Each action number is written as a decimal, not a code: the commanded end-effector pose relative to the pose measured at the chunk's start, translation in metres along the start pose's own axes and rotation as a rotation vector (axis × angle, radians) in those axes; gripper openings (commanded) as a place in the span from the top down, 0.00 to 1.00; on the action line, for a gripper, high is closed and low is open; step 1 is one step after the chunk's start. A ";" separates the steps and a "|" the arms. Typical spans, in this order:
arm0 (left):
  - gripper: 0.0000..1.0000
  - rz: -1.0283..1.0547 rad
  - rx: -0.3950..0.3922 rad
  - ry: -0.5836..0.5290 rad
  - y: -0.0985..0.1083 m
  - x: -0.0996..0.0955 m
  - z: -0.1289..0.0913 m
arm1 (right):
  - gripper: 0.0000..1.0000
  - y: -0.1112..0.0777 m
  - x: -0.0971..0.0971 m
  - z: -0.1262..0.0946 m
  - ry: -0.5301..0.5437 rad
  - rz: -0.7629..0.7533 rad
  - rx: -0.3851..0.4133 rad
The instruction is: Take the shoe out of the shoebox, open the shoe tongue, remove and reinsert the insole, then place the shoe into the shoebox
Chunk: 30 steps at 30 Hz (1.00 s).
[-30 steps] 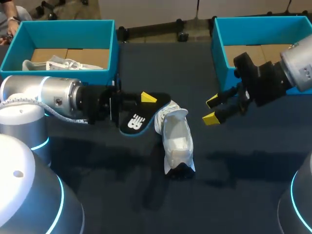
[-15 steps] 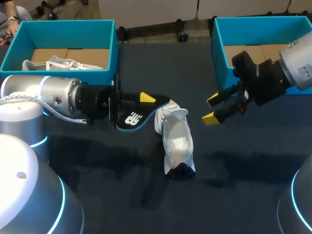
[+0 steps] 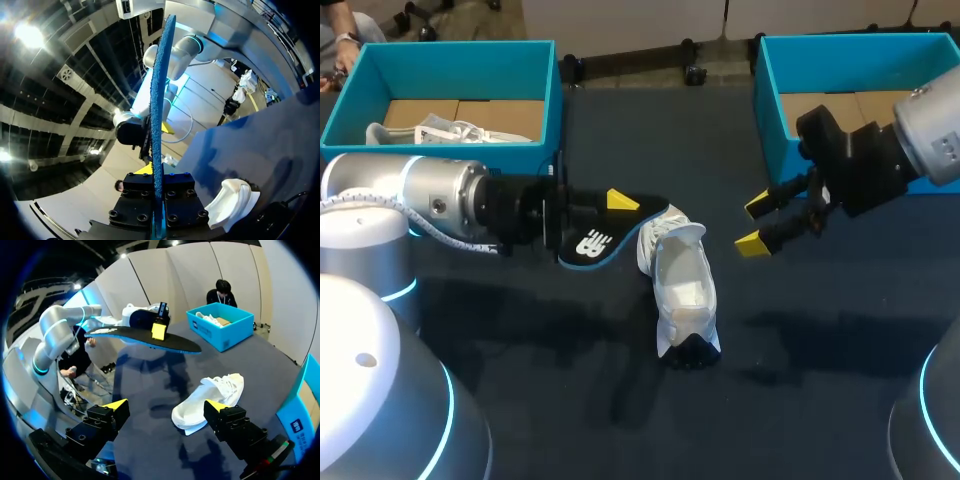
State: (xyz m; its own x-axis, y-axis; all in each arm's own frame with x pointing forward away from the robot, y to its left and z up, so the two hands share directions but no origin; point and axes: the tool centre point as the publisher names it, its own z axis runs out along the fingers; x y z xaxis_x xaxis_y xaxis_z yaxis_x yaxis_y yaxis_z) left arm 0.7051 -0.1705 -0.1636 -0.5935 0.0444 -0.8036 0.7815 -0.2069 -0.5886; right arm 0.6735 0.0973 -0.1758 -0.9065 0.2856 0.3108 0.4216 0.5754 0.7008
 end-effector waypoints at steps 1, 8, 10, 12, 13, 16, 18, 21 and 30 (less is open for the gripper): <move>1.00 -0.041 -0.023 -0.004 0.001 0.010 0.000 | 0.00 -0.018 -0.011 0.000 -0.058 -0.100 0.030; 1.00 -0.128 -0.016 -0.028 -0.004 0.020 0.005 | 0.00 -0.040 -0.022 -0.005 -0.158 -0.234 0.096; 1.00 -0.160 -0.017 -0.045 -0.005 0.021 0.006 | 0.00 -0.045 -0.025 -0.003 -0.199 -0.283 0.125; 1.00 -0.182 -0.019 -0.047 -0.008 0.023 0.009 | 0.00 -0.047 -0.025 -0.002 -0.209 -0.286 0.151; 1.00 -0.194 -0.019 -0.048 -0.009 0.023 0.012 | 0.00 -0.047 -0.025 -0.002 -0.209 -0.286 0.151; 1.00 -0.207 -0.027 -0.025 -0.012 0.025 0.020 | 0.00 -0.047 -0.025 -0.002 -0.209 -0.286 0.151; 1.00 -0.226 -0.031 -0.024 -0.013 0.025 0.023 | 0.00 -0.047 -0.025 -0.002 -0.209 -0.286 0.151; 1.00 -0.233 -0.044 -0.035 -0.011 0.027 0.027 | 0.00 -0.047 -0.025 -0.002 -0.209 -0.286 0.151; 1.00 -0.268 -0.080 -0.081 -0.007 0.035 0.036 | 0.00 -0.051 -0.028 0.004 -0.259 -0.388 0.144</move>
State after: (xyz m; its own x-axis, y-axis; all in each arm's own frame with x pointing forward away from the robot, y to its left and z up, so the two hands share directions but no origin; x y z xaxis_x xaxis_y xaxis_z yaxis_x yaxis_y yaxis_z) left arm 0.6767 -0.1990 -0.1820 -0.7919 0.0265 -0.6101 0.6025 -0.1292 -0.7876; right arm 0.6814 0.0607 -0.2156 -0.9749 0.2103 -0.0737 0.1188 0.7705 0.6262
